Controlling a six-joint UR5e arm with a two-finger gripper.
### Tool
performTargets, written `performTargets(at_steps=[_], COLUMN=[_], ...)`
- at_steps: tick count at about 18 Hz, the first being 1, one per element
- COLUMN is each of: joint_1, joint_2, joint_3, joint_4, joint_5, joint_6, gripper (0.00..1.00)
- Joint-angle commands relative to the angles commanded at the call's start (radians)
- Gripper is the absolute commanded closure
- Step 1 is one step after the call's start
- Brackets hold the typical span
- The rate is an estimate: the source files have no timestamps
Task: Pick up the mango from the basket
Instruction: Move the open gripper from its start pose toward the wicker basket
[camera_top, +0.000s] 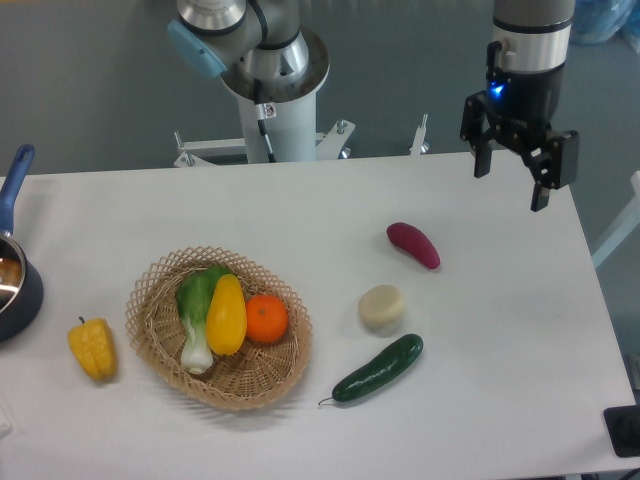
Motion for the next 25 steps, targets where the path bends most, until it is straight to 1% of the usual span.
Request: performTargets(at_steps=[6,7,8,9,11,12,13,17,21,23,25], joint_1=[-0.002,-0.003,-0.003,-0.002,0.0,0.0,0.0,-0.003,-0.026,-0.057,-0.109], joint_2=[0.005,0.006,0.012,0.017,0.018,0.02,0.02,0.025,0.026,0.023,0.012], joint_3=[-0.005,-0.018,-0.035,-0.063,-0.106,-0.12,-0.121,-0.123,-0.127,-0.129,-0.13], joint_4=[0.002,0.003,0.014,0.043,0.121,0.136,0.138,0.138,0.138,0.138,0.138], joint_5=[-0.008,-0.008,-0.006,-0.008,-0.032,-0.047,-0.055,-0.054,-0.057,-0.058,-0.067], joint_6=[-0.008,-0.011,-0.011,-0.009,-0.009,-0.014,-0.032,-0.147,-0.274,-0.392,-0.535], gripper=[0.0,0.0,0.0,0.0,0.0,0.0,0.0,0.0,0.0,0.0,0.0])
